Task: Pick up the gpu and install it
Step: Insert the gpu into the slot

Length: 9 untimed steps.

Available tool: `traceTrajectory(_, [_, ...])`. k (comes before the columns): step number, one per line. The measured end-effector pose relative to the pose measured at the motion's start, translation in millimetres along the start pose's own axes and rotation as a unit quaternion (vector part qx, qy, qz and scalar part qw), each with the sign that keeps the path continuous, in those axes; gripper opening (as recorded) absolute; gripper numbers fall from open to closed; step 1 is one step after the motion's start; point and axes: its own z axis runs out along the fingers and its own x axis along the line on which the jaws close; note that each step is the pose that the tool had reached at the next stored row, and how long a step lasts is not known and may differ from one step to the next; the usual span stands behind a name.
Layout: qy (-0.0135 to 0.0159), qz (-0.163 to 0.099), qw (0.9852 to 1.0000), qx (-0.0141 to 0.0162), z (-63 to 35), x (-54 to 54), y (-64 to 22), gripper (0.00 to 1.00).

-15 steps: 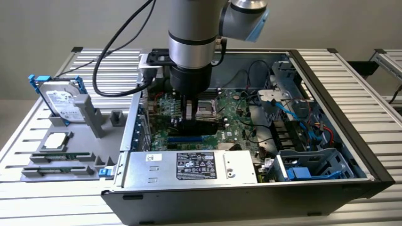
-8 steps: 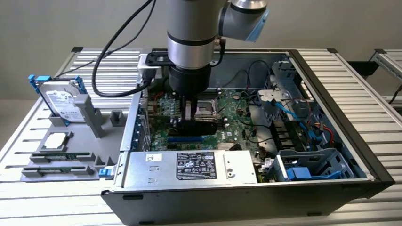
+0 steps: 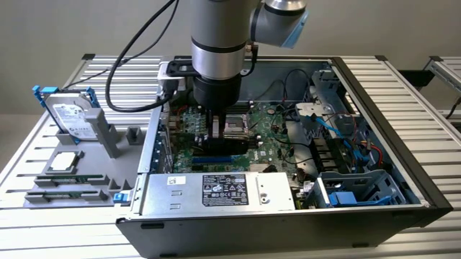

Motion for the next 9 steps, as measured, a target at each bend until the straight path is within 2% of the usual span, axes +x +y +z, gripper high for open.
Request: traceTrajectory(9, [-0.0003,-0.003,1.0000,0.0000,0.2,0.0,0.1,0.27])
